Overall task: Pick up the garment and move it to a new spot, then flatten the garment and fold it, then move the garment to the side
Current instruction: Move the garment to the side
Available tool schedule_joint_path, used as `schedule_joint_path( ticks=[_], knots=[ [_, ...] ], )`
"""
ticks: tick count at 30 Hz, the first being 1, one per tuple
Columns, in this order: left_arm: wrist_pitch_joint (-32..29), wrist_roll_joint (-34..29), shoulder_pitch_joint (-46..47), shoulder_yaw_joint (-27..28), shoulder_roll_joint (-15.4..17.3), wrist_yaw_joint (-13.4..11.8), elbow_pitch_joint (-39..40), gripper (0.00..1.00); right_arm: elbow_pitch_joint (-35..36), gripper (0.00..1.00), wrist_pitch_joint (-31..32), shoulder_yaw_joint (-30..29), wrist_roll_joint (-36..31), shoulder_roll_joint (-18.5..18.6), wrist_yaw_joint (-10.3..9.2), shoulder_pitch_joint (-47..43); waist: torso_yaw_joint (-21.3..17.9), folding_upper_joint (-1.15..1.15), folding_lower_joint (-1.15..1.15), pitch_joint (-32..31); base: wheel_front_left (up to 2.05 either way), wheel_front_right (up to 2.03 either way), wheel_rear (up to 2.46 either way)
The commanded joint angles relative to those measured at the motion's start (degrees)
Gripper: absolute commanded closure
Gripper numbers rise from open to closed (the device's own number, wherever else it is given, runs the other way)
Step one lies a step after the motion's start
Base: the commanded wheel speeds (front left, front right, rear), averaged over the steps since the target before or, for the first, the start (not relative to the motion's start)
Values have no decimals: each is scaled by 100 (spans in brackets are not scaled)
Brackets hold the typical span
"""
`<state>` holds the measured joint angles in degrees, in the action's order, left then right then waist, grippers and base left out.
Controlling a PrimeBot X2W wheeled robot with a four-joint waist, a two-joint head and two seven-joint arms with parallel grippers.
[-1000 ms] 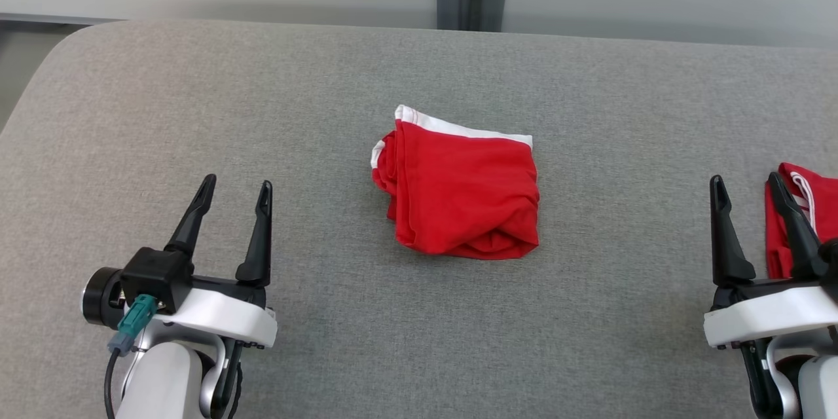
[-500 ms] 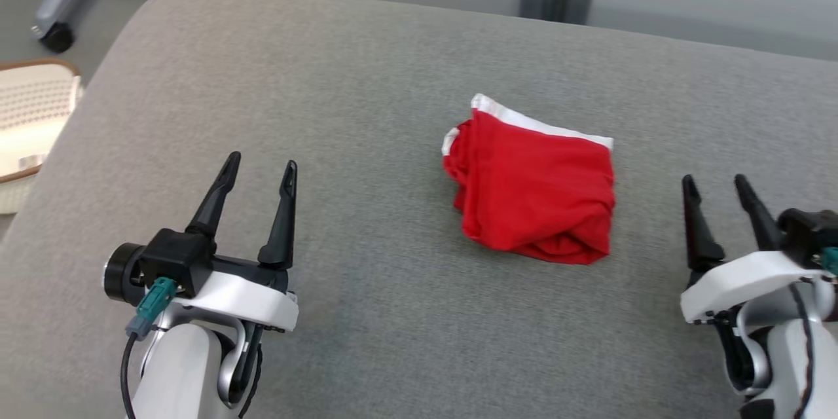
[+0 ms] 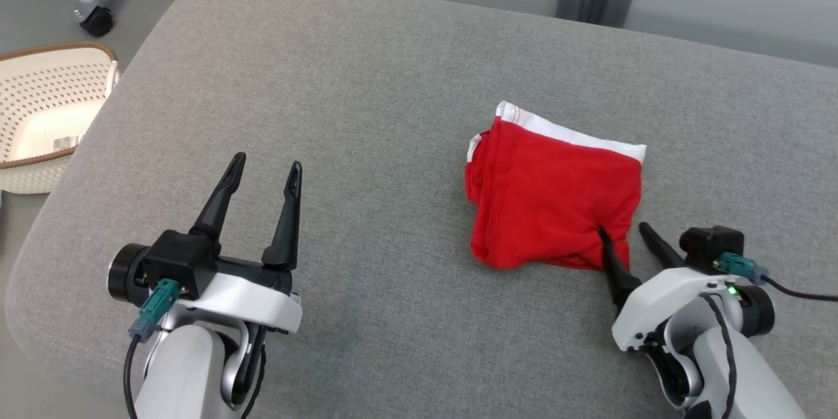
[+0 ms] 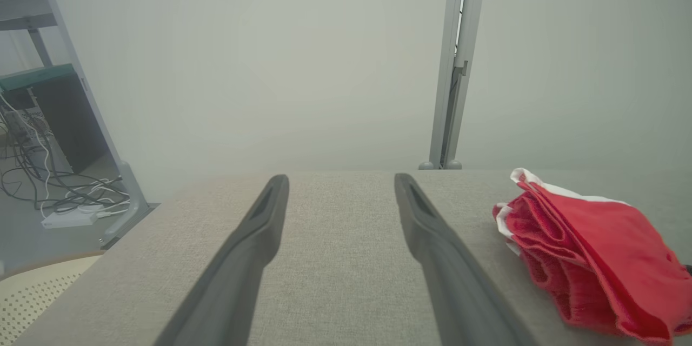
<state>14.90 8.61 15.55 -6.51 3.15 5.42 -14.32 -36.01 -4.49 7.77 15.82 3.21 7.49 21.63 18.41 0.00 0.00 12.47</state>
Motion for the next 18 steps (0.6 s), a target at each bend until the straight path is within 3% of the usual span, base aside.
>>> schedule_joint_path(
  ticks=[1,2,3,4,5,14,18],
  knots=[
    [19,43,29,9,20,12,-2,0,-153,0,137,167,151,-4,2,86,-40,0,0,8,0,0,0],
    [19,37,40,8,20,13,-4,0,-190,0,151,236,232,-11,2,112,-55,0,0,10,0,0,0],
    [19,33,49,2,18,14,-6,0,-237,28,143,297,317,-13,2,137,-66,0,0,10,0,0,0],
    [19,33,57,0,17,15,-7,0,-272,68,133,346,402,-18,2,163,-77,0,0,12,0,0,0],
    [19,32,65,-1,15,14,-10,0,-281,100,60,376,461,-20,2,211,-87,0,0,12,0,0,0],
    [19,-31,47,32,12,-20,45,0,-103,100,-339,428,409,155,1,220,-290,0,0,-37,0,0,0],
    [20,-64,-54,76,71,-18,174,0,558,100,-284,214,62,442,1,-116,-735,0,0,-7,0,0,0]
  ],
)
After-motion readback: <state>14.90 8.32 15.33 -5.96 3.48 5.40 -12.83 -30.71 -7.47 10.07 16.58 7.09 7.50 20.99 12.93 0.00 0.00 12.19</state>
